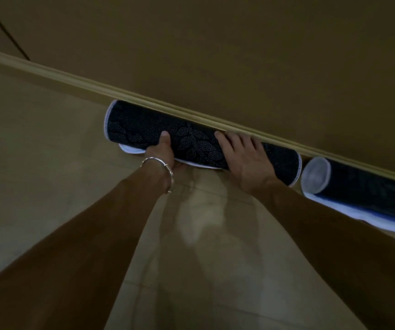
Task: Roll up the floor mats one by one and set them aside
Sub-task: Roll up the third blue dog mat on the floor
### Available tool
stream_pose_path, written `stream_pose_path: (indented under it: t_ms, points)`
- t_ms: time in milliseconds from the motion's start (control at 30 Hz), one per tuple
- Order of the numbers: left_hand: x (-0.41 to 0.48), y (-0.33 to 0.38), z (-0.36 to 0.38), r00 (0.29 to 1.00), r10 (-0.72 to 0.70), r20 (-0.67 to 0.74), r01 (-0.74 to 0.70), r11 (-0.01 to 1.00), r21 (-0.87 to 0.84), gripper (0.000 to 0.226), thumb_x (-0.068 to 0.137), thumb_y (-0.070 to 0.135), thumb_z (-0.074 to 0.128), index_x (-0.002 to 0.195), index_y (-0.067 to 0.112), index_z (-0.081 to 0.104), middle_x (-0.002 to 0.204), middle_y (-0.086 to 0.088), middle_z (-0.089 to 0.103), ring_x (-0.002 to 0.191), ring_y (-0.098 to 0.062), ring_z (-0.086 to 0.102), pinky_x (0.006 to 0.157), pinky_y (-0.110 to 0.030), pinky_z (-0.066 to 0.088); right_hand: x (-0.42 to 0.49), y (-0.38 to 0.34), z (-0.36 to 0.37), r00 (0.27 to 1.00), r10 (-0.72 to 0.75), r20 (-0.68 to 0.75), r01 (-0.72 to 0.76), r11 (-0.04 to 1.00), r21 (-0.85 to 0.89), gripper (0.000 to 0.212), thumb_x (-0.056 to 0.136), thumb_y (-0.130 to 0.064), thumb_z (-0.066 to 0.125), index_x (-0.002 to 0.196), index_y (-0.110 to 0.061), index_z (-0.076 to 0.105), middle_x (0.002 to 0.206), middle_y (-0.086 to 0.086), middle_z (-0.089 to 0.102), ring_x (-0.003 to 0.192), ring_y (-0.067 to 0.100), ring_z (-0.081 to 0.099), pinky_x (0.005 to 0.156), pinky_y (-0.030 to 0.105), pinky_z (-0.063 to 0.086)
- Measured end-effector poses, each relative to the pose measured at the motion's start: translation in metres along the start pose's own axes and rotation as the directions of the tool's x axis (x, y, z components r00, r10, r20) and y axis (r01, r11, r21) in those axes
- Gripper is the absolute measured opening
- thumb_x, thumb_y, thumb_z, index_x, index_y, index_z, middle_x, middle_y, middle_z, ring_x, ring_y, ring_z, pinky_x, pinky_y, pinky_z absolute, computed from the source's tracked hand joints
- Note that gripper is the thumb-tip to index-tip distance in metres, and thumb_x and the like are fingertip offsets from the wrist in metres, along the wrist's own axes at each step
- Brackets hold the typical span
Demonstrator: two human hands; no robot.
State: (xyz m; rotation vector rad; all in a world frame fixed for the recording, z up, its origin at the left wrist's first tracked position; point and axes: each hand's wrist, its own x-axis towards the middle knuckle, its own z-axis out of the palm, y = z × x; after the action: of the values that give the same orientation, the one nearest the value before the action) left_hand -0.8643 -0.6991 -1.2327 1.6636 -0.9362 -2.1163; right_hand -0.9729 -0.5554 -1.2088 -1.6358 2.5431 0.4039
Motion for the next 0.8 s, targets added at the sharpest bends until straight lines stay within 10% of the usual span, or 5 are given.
stream_pose_path:
  t_ms: [400,500,633,800]
  points:
    - [-0.004,-0.014,0.025,0.988,-0.099,0.119,0.029,0.875,0.483,0.046,0.099,0.047,0.031,0.110,0.008,0.052,0.093,-0.015,0.062,0.076,-0.025,0.061,0.071,-0.035,0.054,-0.018,0.043,0.041,0.979,0.043,-0.201,-0.072,0.987,-0.141,0.091,0.072,-0.029,0.080,0.142,-0.012,0.025,0.129,0.020,0.053,0.115,0.039,0.052,0.097,0.057,0.039]
    - [-0.011,0.002,0.003,0.974,-0.087,0.207,-0.088,0.700,0.709,0.051,0.103,0.035,0.023,0.131,0.001,0.048,0.081,-0.006,0.051,0.058,-0.008,0.038,0.054,-0.018,0.031,-0.018,0.034,0.035,0.984,0.130,-0.123,-0.144,0.983,-0.113,0.102,0.061,-0.037,0.085,0.141,-0.015,0.025,0.129,0.022,0.051,0.117,0.041,0.050,0.098,0.062,0.035]
    - [-0.029,0.023,-0.049,0.955,-0.155,0.253,-0.179,0.381,0.907,0.041,0.100,0.036,0.038,0.131,0.011,0.049,0.106,-0.010,0.066,0.068,-0.022,0.062,0.045,-0.017,0.042,-0.019,0.011,0.014,0.968,0.249,0.029,-0.246,0.966,-0.084,0.113,0.062,-0.054,0.080,0.148,-0.012,0.019,0.144,0.020,0.035,0.135,0.040,0.030,0.108,0.061,0.018]
    - [-0.055,0.046,-0.154,0.969,0.043,0.242,-0.245,0.101,0.964,0.044,0.097,0.044,0.041,0.113,0.010,0.063,0.117,-0.012,0.065,0.108,-0.028,0.061,0.083,-0.025,0.046,0.002,-0.056,-0.042,0.987,0.159,0.037,-0.157,0.987,-0.044,0.110,0.073,-0.056,0.071,0.151,-0.010,0.009,0.152,0.019,0.021,0.141,0.038,0.017,0.112,0.057,0.014]
